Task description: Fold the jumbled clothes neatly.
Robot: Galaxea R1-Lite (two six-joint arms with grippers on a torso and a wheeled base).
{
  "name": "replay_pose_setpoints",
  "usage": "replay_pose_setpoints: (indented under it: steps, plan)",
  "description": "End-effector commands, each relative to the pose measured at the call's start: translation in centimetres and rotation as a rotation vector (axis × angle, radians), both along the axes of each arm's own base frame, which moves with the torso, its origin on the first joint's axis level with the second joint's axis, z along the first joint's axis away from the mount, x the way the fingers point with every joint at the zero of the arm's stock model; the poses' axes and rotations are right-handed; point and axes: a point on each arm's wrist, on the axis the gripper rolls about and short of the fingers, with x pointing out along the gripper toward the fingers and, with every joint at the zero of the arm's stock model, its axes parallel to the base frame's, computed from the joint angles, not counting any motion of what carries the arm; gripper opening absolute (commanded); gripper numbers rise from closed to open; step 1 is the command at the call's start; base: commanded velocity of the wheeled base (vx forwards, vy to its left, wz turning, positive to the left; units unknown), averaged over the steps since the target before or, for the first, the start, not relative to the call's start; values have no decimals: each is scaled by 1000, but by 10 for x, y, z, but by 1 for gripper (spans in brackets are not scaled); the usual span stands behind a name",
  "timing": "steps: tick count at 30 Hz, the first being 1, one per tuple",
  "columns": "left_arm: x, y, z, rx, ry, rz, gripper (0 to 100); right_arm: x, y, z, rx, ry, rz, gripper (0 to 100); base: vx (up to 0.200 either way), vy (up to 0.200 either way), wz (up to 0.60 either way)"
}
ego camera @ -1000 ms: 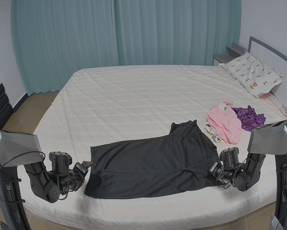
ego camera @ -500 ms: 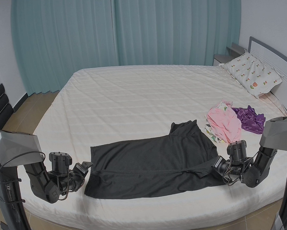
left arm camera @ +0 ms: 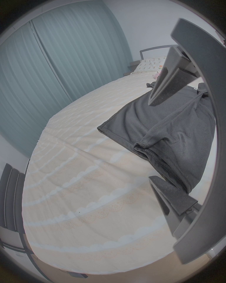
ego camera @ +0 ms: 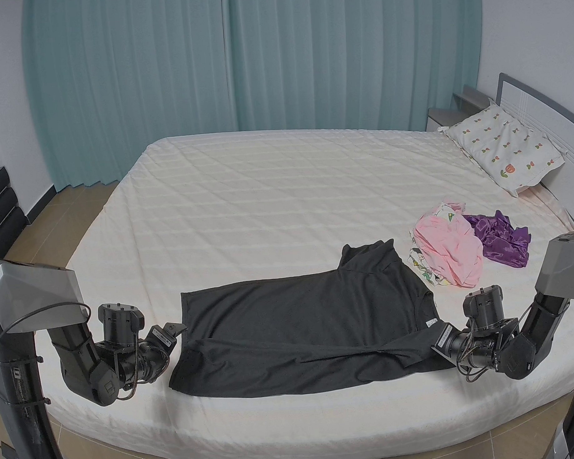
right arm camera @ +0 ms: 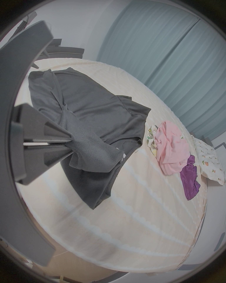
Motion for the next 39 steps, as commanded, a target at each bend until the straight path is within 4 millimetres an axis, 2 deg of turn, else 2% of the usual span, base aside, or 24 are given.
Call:
replay_pose_setpoints:
  steps: [1,5,11,16,21,25,30,36,37,39]
  plan:
    - [0,0,-1,0,1,-1,100,-10,2,-6,-18,41,28,100,0,0,0]
    - [0,0,-1,0,3,0,100,-16,0,-13,-58,70,55,100,0,0,0]
    - [0,0,-1,0,3,-1,100,-11,-7,-8,-69,43,47,100,0,0,0]
    - [0,0,-1,0,1,-1,100,7,-15,-9,-76,7,28,100,0,0,0]
    - [0,0,-1,0,3,-1,100,37,-16,-17,-65,-24,19,100,0,0,0]
    - [0,0,-1,1,1,-2,100,51,-16,-29,-74,-22,26,100,0,0,0]
    - [0,0,-1,1,1,-2,100,57,-19,-38,-77,-14,18,100,0,0,0]
    - [0,0,-1,1,1,-2,100,63,-24,-36,-59,-38,7,100,0,0,0]
    - [0,0,-1,2,4,-2,100,64,-24,-35,-56,-42,7,0,0,0,0]
    - [0,0,-1,1,3,-2,100,66,-26,-34,-52,-48,-1,0,0,0,0]
